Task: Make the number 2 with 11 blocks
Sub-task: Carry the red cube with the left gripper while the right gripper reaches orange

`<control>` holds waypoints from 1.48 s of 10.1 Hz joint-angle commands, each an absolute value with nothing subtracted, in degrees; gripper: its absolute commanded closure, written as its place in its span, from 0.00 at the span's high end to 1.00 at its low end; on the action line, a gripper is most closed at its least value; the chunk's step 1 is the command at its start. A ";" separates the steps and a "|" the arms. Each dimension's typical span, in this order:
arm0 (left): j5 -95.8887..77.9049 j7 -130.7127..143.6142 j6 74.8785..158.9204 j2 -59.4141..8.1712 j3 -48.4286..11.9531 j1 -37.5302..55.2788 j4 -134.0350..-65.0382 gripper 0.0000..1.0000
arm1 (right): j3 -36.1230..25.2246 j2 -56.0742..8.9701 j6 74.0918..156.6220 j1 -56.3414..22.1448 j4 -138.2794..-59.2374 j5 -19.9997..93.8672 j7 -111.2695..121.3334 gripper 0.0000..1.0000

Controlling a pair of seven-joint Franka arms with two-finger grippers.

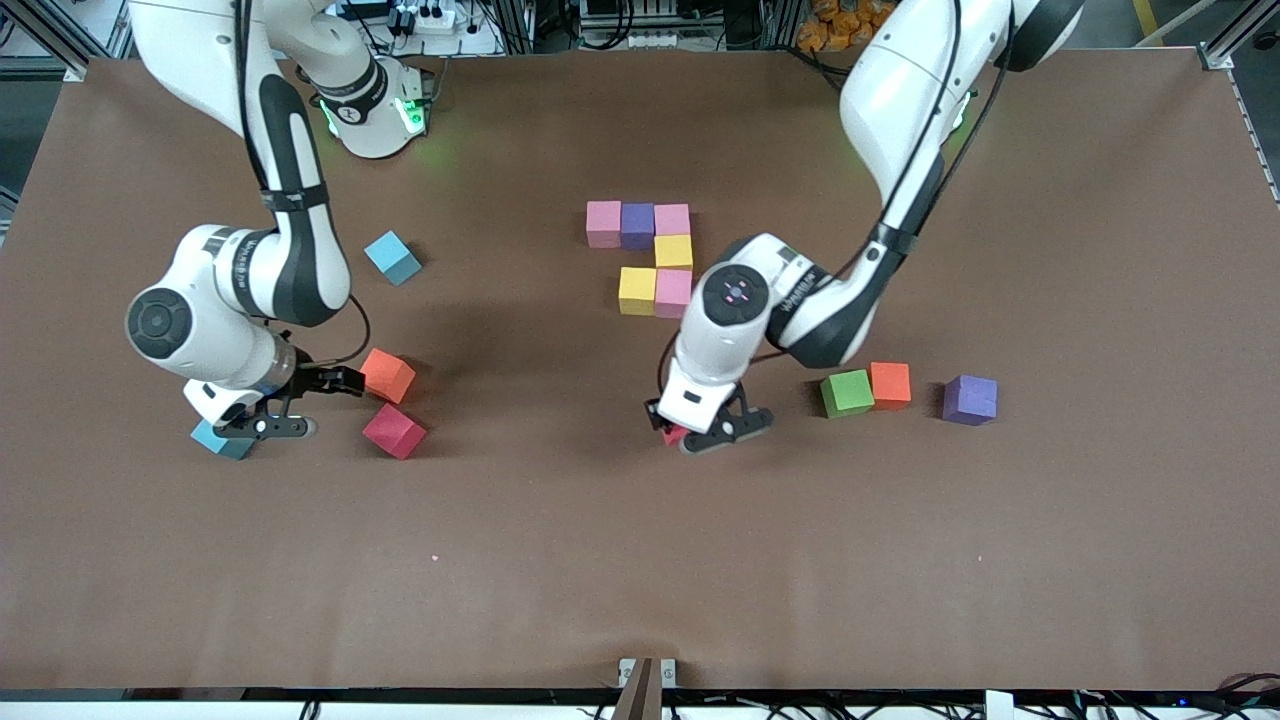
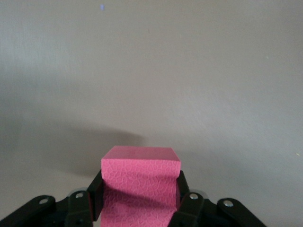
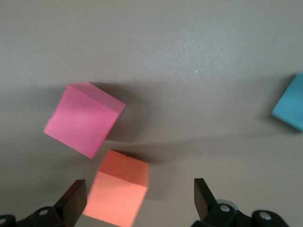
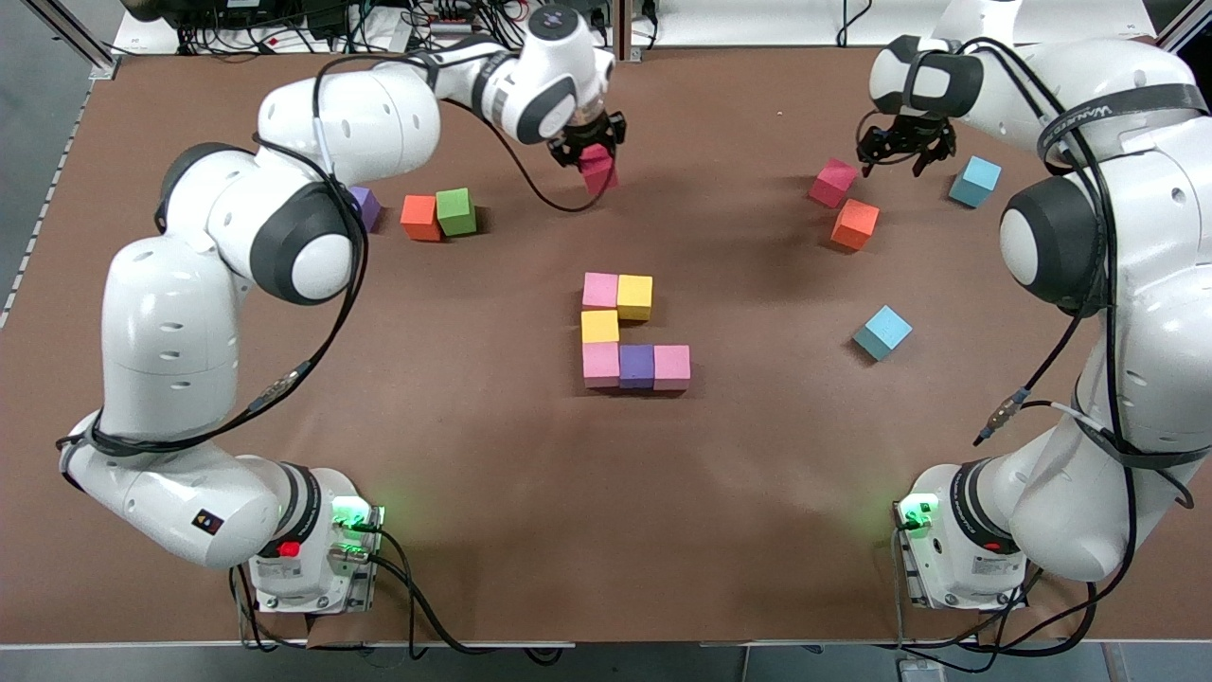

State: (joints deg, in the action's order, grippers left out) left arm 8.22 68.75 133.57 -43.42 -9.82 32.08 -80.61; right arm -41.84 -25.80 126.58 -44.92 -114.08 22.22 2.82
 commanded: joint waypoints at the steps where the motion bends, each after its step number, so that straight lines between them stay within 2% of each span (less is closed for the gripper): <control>1: 9.93 84.39 131.66 -40.44 -9.75 35.50 -81.65 0.00 | -41.84 -24.78 127.88 -46.75 -116.37 22.94 -10.84 1.00; 3: 9.06 96.09 131.31 -39.12 -10.02 37.52 -81.56 0.00 | -41.75 -25.14 131.54 -46.41 -119.77 25.20 -13.26 1.00; 5: 9.14 109.54 131.31 -39.02 -12.99 37.79 -81.56 0.00 | -41.75 -25.92 134.20 -47.28 -121.11 35.03 -13.71 1.00; 9: 9.84 141.79 131.31 -39.38 -15.38 40.07 -81.56 0.00 | -41.66 -27.86 135.08 -50.09 -122.51 36.04 -15.91 1.00; 11: 9.84 146.84 129.56 -39.55 -17.65 41.48 -81.56 0.00 | -41.75 -28.21 139.21 -52.11 -125.23 36.04 -15.21 1.00; 15: 10.02 154.22 125.25 -40.43 -20.83 41.40 -84.62 0.00 | -41.84 -27.60 138.43 -52.12 -125.24 35.95 -14.68 1.00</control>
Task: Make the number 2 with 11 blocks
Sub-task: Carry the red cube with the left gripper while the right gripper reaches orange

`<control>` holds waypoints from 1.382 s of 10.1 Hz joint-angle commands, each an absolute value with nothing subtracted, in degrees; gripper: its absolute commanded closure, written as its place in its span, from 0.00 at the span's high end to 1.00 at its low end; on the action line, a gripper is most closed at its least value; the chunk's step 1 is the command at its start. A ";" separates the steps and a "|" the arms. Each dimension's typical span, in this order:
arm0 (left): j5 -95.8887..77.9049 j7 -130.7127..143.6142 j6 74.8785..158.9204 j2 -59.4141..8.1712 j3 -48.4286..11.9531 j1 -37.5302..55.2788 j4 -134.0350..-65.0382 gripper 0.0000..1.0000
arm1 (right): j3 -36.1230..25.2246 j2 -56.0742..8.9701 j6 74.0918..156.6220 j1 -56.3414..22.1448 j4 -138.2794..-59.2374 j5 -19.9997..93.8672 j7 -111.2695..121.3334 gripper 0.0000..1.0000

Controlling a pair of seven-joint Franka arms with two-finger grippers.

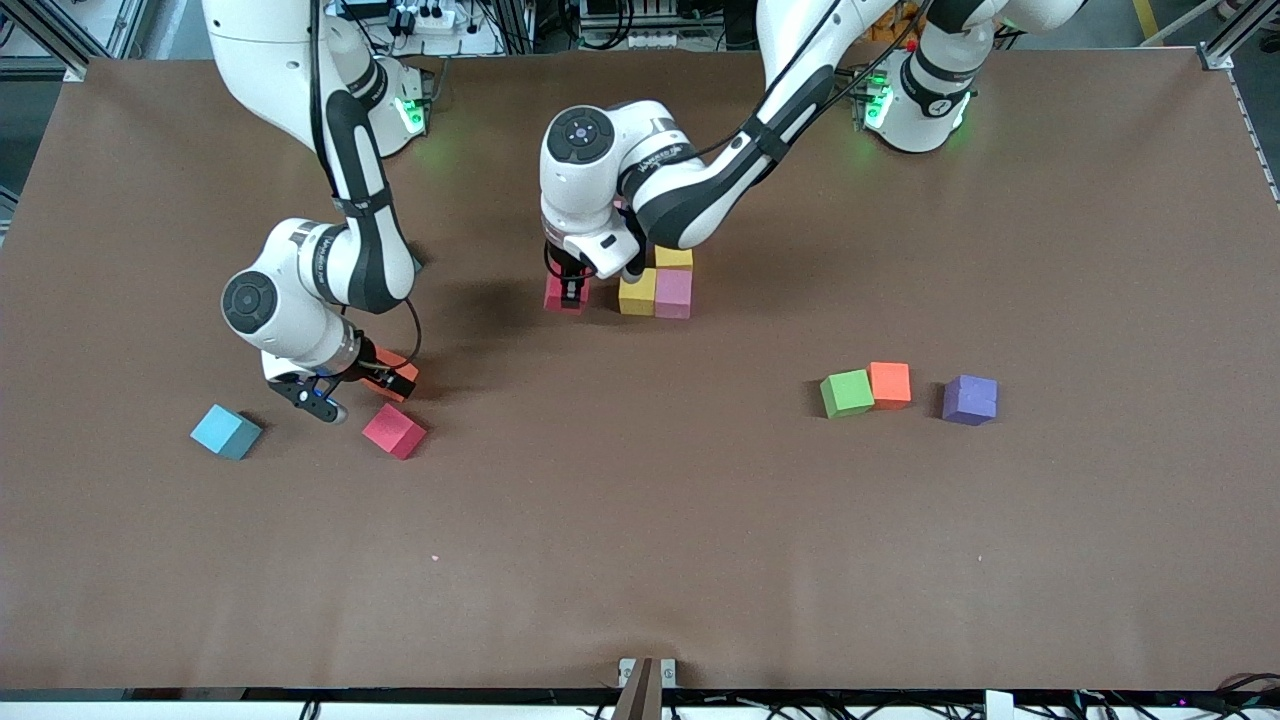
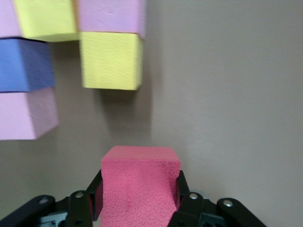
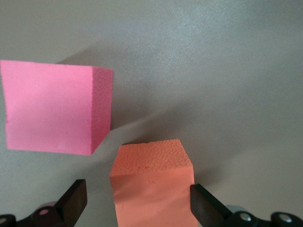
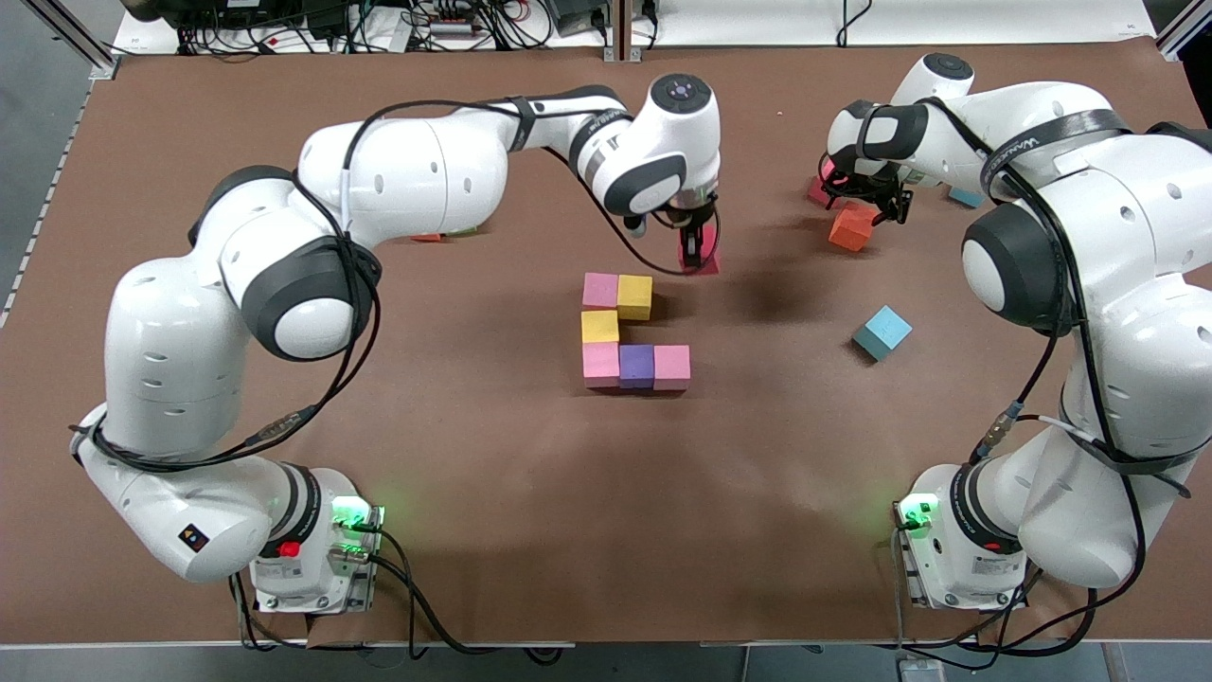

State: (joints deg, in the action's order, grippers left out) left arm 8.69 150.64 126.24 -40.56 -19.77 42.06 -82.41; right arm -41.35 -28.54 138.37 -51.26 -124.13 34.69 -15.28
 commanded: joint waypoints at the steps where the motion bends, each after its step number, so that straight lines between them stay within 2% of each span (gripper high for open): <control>1: 10.11 154.77 125.24 -40.43 -20.92 41.48 -86.29 0.00 | -42.01 -27.16 137.30 -52.21 -125.24 35.86 -14.68 1.00; 8: 19.59 154.86 125.51 -43.24 -22.76 41.66 -86.92 0.00 | -43.33 -24.09 134.30 -52.56 -124.98 34.20 -14.42 1.00; 14: 19.69 156.71 121.21 -43.24 -22.94 42.89 -86.13 0.00 | -42.89 -25.66 135.09 -52.56 -127.08 32.26 -8.20 1.00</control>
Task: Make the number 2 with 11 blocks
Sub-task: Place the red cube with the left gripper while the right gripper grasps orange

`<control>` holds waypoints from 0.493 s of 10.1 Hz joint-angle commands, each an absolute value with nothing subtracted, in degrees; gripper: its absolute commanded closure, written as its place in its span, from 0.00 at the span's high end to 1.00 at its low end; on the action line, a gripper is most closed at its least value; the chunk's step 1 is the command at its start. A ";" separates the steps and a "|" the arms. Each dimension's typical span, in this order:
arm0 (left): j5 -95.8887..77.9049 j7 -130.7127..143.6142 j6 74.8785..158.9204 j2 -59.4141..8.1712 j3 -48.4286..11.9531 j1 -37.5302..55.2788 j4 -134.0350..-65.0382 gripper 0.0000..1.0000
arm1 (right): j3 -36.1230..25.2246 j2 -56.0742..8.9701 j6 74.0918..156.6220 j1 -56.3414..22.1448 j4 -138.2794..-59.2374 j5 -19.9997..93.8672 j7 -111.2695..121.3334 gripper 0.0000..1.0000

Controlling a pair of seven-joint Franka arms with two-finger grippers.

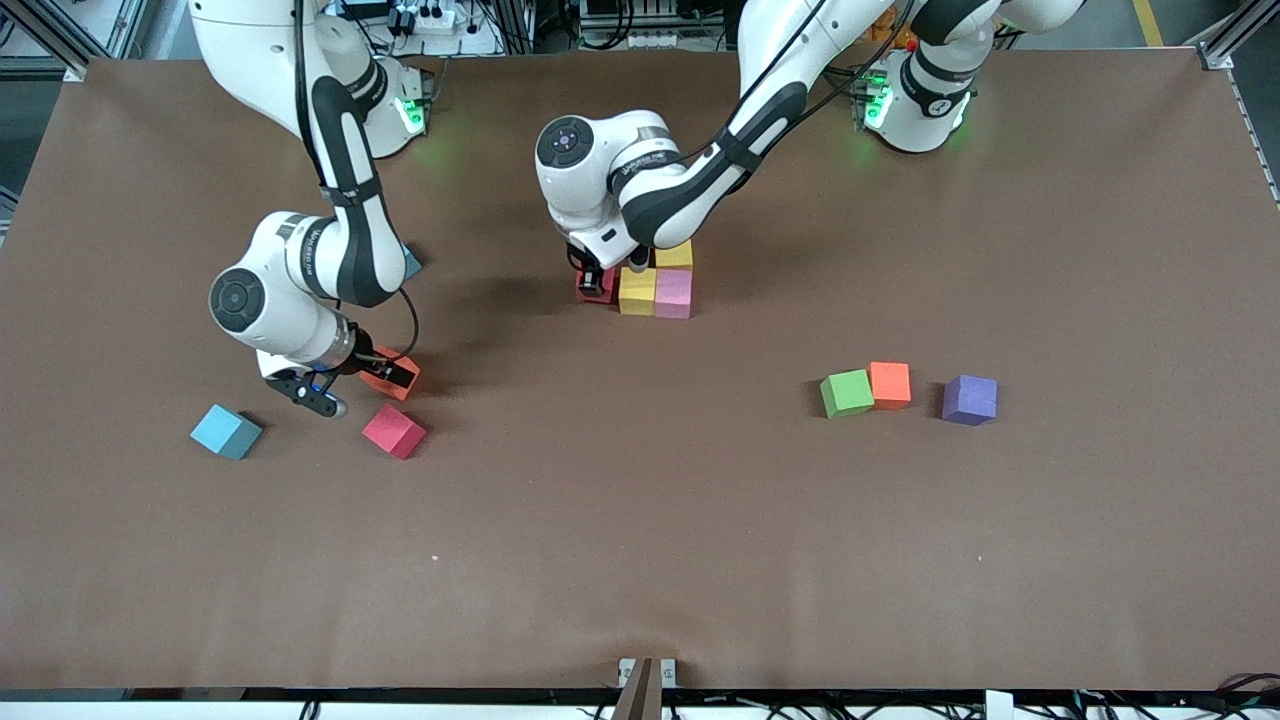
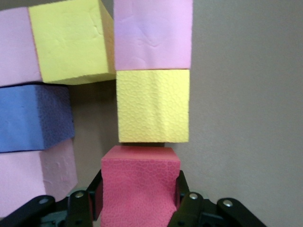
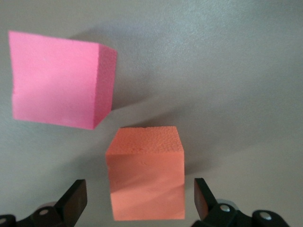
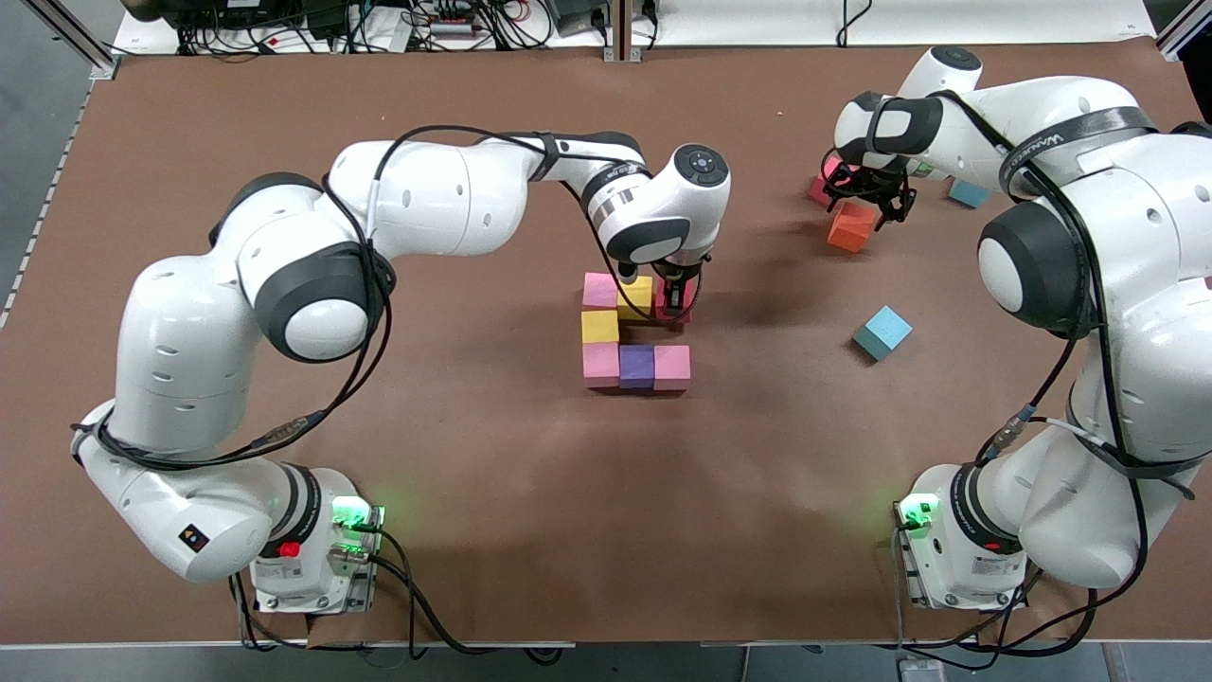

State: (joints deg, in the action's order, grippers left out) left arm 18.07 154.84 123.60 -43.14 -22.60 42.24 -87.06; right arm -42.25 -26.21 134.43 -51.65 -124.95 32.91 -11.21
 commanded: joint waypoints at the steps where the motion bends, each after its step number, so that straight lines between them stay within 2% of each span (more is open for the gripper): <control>1: 19.77 156.80 120.16 -43.24 -22.94 43.24 -86.05 0.00 | -42.80 -25.66 136.31 -52.56 -128.05 32.26 -7.13 1.00; 5: 21.35 156.45 118.83 -43.59 -22.59 43.24 -84.29 0.00 | -42.54 -26.37 139.13 -52.47 -128.58 33.04 -7.21 1.00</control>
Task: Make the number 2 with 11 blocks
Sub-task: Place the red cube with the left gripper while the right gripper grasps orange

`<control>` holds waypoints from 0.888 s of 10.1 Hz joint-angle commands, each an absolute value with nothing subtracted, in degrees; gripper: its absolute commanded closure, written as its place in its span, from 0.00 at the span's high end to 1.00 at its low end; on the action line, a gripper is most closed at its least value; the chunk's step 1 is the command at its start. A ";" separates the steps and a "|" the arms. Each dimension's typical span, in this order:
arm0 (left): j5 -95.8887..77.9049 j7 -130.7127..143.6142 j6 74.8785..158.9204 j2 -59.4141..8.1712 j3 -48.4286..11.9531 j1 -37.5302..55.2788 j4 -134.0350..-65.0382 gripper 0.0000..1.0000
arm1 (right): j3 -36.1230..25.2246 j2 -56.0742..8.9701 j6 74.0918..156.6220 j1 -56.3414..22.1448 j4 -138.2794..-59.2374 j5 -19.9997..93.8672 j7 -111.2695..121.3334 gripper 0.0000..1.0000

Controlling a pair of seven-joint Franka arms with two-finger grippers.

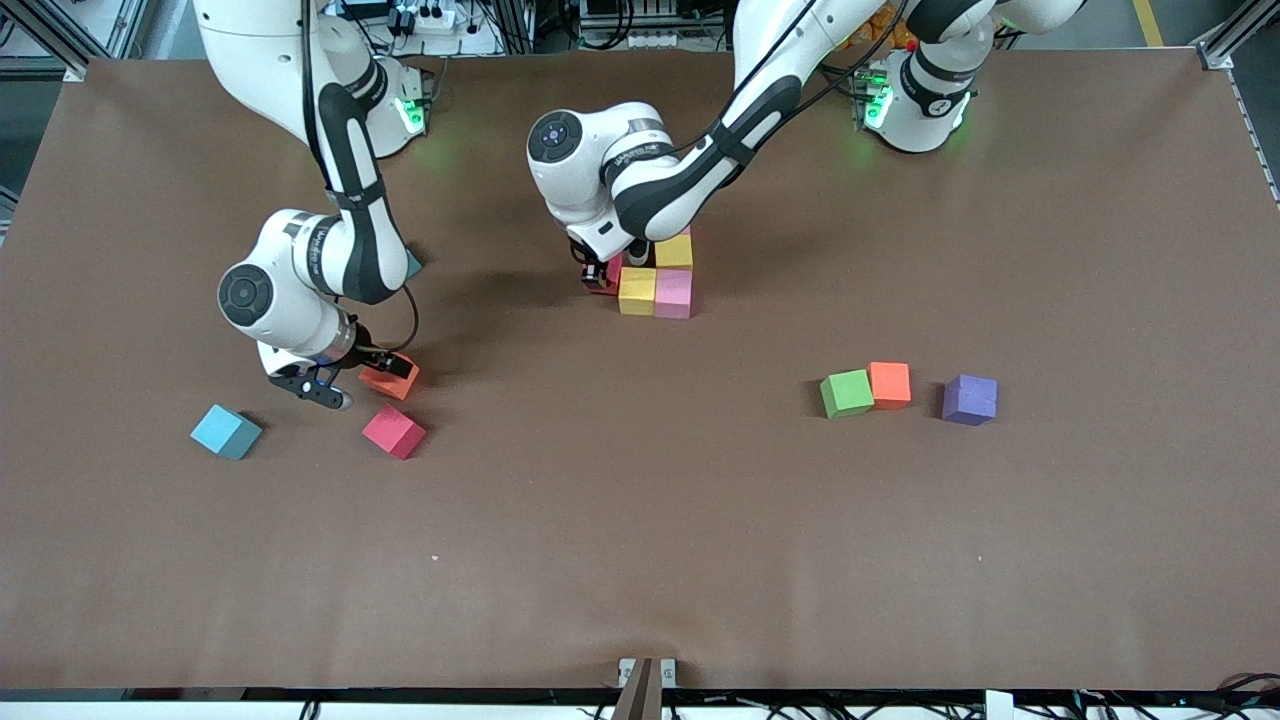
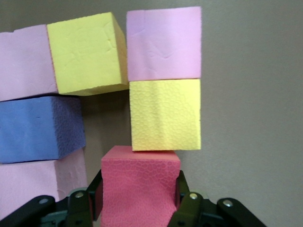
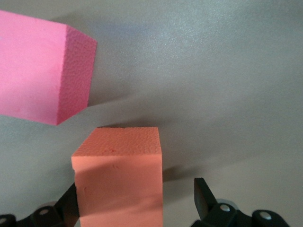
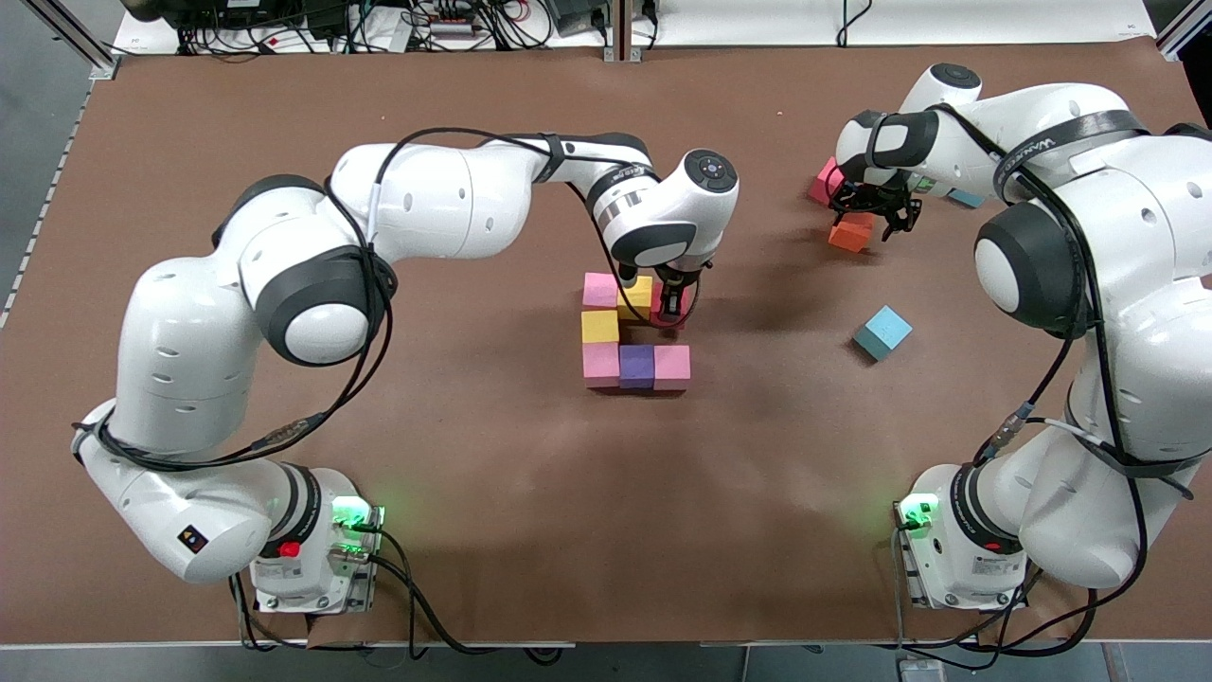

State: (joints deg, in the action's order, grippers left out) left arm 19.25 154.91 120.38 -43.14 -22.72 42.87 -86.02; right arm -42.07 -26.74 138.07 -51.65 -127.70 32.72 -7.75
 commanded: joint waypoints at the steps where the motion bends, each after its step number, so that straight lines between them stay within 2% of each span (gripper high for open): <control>1: 21.44 156.27 118.83 -44.20 -22.41 43.24 -83.07 0.00 | -42.45 -26.63 139.91 -52.47 -128.58 33.31 -7.29 1.00; 9: 22.24 156.01 118.83 -46.49 -20.30 45.00 -80.42 0.00 | -41.22 -27.86 141.59 -51.68 -128.41 39.73 -1.85 1.00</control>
